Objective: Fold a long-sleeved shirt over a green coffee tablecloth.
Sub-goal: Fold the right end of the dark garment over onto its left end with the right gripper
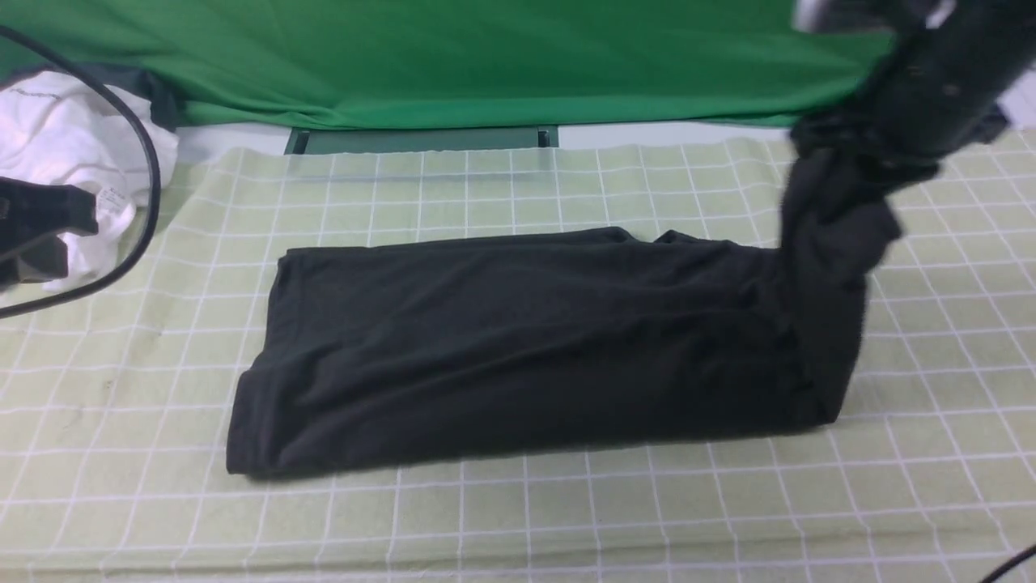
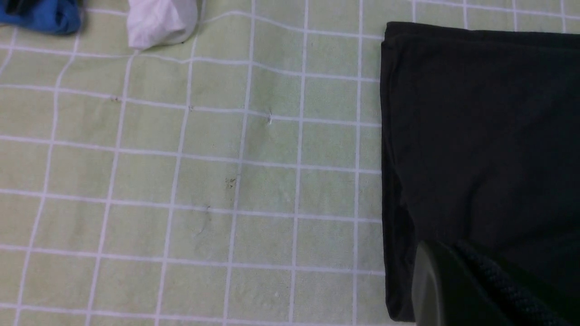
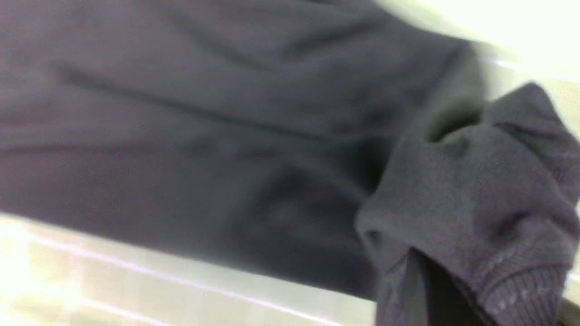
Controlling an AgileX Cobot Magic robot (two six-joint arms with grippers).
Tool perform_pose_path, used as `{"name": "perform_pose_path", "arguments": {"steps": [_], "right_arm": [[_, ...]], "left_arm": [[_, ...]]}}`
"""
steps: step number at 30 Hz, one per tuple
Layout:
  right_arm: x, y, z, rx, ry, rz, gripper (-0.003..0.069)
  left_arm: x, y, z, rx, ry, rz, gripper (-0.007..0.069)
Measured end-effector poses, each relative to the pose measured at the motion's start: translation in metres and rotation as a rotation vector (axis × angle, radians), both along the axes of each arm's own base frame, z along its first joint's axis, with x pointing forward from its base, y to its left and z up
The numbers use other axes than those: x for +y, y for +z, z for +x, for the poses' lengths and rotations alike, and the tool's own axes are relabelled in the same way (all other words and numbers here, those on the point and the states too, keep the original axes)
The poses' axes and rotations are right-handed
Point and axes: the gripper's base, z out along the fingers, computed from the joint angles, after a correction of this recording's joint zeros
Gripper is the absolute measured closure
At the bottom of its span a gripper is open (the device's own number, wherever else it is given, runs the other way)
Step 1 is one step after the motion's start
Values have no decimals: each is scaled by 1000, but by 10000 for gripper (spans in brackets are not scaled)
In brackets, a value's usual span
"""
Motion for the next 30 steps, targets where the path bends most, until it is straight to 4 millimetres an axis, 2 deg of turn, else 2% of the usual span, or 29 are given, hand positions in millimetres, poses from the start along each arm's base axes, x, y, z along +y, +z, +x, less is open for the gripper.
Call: {"name": "perform_pose_path", "arguments": {"steps": [6,7,8,10,13,17,20,22,24,27,29,30], "right_arm": [[84,9,-14,-32,134,145,608],[107,11,-16,-35,167,205,608],[119,8,-17,-31,187,224,608],[132,8,-17,-36,205,250,608],[163,-2,-19,-30,245,275,608],[205,-29,-22,-1,288,285,608],[229,-49,-26,7,302,297,603],[246,-69,-28,11,295,309,587],[253,-79,-29,14,287,315,574],[269,-99,-30,-6,272,338,505],[274,-103,-31,-20,269,354,450],[278,-105,-33,-27,272,363,397]], "left_arm": [[0,0,0,-1,0,-3,613],[0,0,0,-1,0,-3,613],[0,0,0,-1,0,-3,613],[0,0,0,-1,0,-4,613],[0,0,0,-1,0,-5,613],[0,0,0,-1,0,-5,613],[-1,0,0,-2,-7,-8,613],[-3,0,0,-5,-20,-19,613],[-3,0,0,-7,-28,-24,613],[-4,1,1,-9,-34,-30,613],[-4,1,1,-9,-36,-29,613],[-4,1,1,-9,-38,-27,613]]}}
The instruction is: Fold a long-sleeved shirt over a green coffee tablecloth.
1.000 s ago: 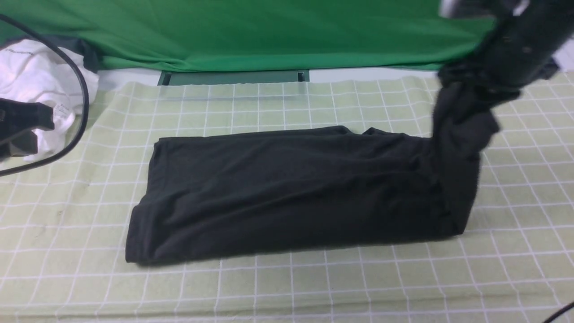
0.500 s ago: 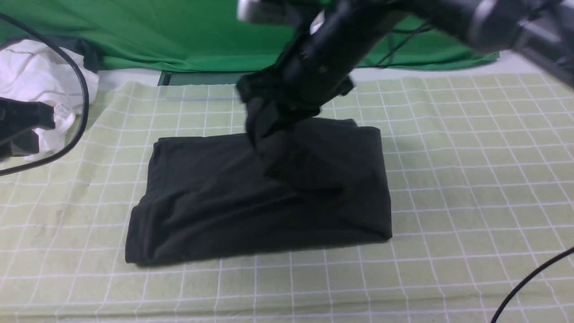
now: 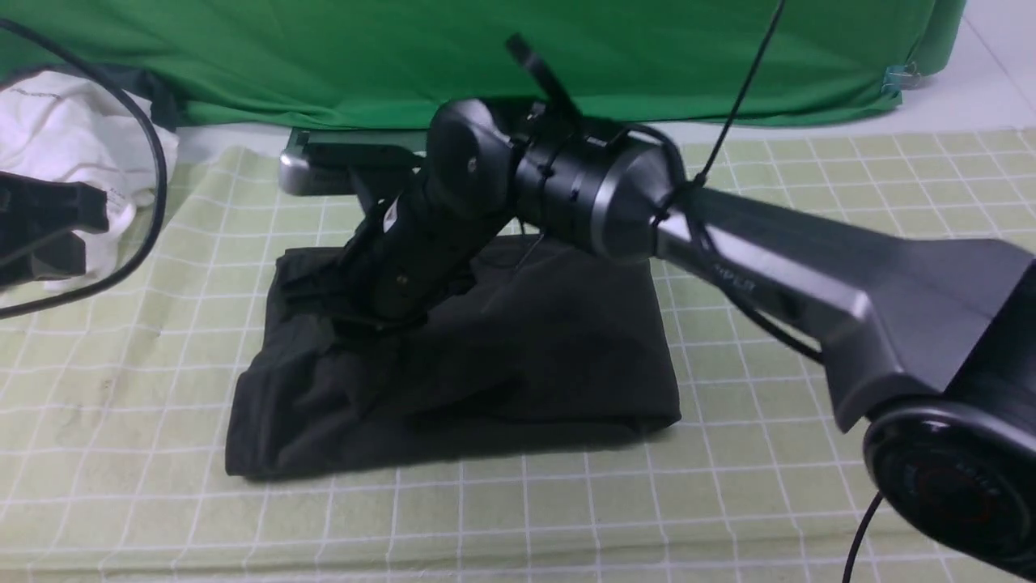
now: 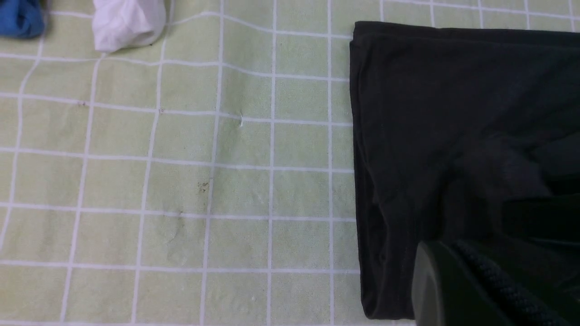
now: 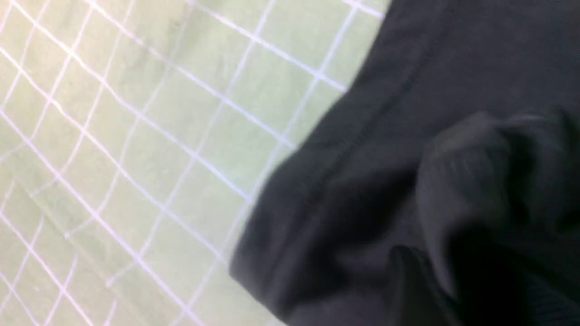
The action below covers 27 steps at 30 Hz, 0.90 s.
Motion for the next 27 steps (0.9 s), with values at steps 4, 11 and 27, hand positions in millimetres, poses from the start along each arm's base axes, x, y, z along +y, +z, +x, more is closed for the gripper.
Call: {"name": "perform_pose_path", "arguments": {"steps": [4,11,27], "right_arm": [[4,5,-5,-15,24,15,292],[-24,60,-3,-111,108,21,235],[-151,130,34,-266,27,-358,635]], "left_arm": [[0,-2,0,7,-3,1,613],[0,-12,-2,37,-5,-4,613],[-53,-27,17,72,-260,-190,613]]}}
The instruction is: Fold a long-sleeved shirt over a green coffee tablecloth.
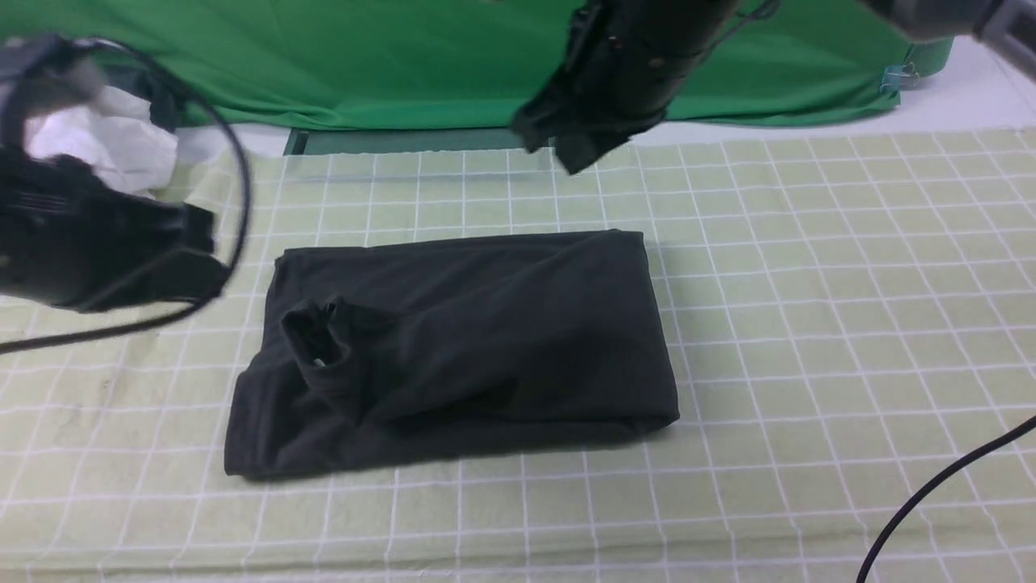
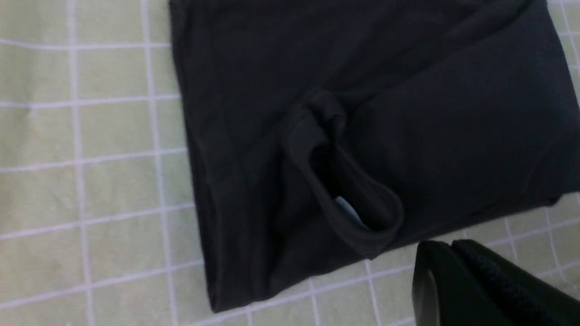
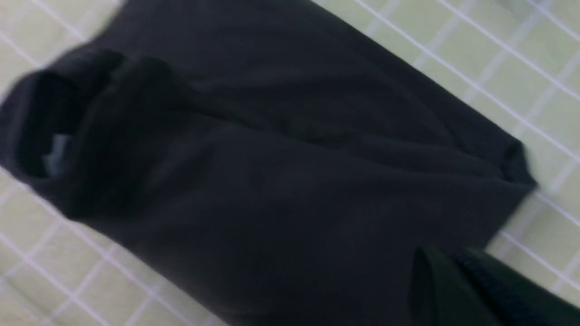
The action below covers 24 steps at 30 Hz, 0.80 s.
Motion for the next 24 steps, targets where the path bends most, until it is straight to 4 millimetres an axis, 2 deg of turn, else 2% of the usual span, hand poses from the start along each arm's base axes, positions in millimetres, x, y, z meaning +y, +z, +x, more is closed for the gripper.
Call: {"name": "perform_pose_path", "arguments": {"steps": [6,10,12,13,14,17,22,24], "right_arm": [[-15,-1,10,-6,-16,-21,662],[-20,-1,12,-11,-15,-27,662],[-21,-1,14,-12,-14,-29,662],[-24,-1,15,-14,-18,-31,662],[-24,-1,15,-14,-18,-31,662],[-26,-1,16,-13,-25,-31,665],[-29,-6,13,11,-26,-46,666],[-31,-17,11,48,-28,-68,666]], "left_arm": [[-56,-41,27,106,-143,1,613],[-75,-70,50,165,-129,18,613],[-76,-82,57,200,-103,30,613],[-73,-96,63,237,-85,68,613],[-73,-100,64,247,-81,73,613],[-60,-120,70,306,-63,173,613],[-30,-125,75,338,33,253,613],[-20,-125,76,344,62,248,613]]}}
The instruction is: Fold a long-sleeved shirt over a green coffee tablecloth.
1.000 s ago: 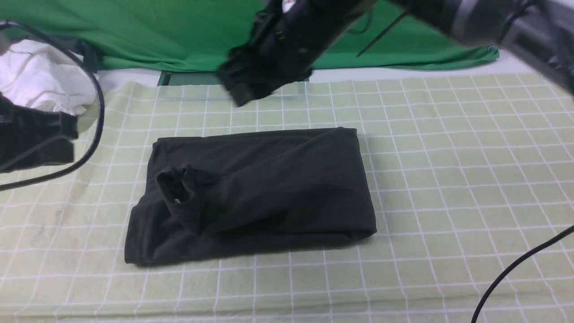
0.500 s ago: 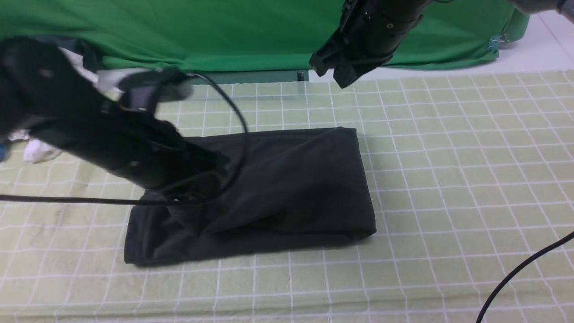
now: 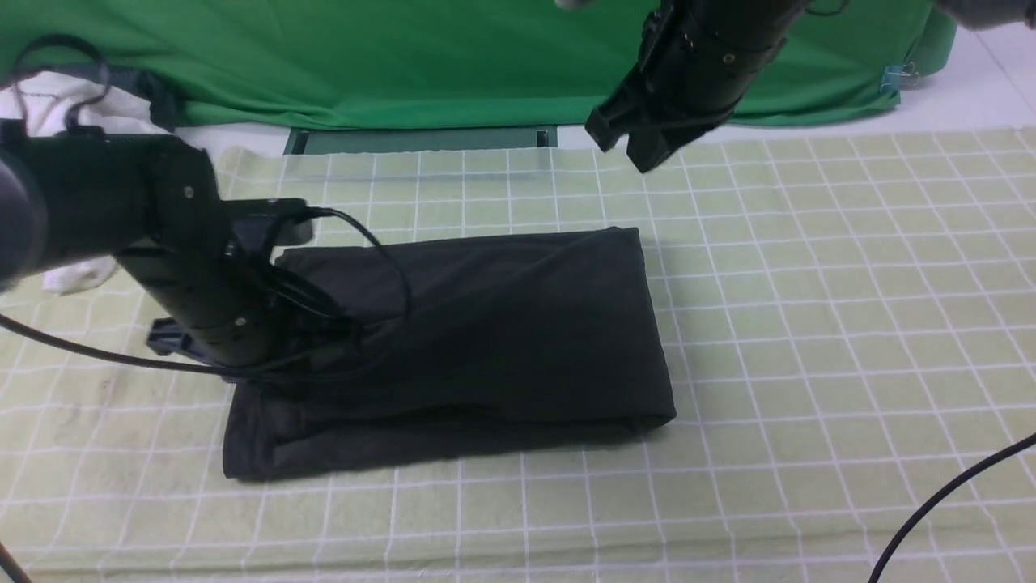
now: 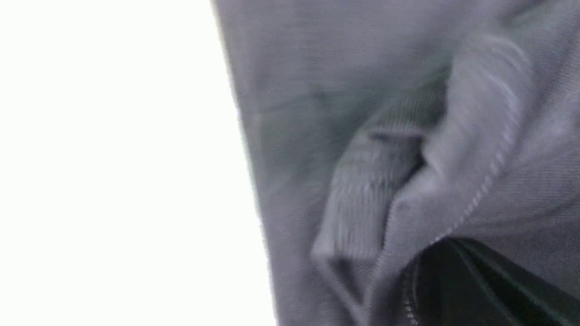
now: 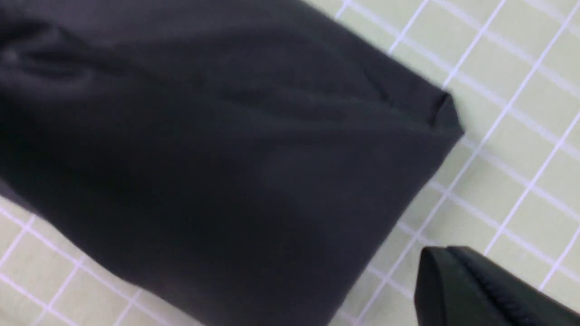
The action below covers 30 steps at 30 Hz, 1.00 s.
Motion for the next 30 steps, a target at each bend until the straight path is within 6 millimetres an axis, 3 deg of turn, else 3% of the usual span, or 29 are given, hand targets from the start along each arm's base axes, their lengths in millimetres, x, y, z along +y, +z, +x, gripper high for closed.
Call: {"name": "perform_pose_path", "arguments": {"steps": [6,13,15,24,30], "right_arm": [[4,-37,-13,182,24,39,666],[7,-59,-21,276,49,58,664],[8,-61,-22,284,54,53,664],[13,-64,-24,273,84,51,663],[13,-64,-24,268,84,54,663]], "left_arm": [[12,0,1,-5,-12,44,613],[14,3,0,-15,-31,54,613],[14,6,0,-23,-26,46,613],[4,55,5,-232,31,-95,613],[-9,42,6,-124,-33,-223,613]]}}
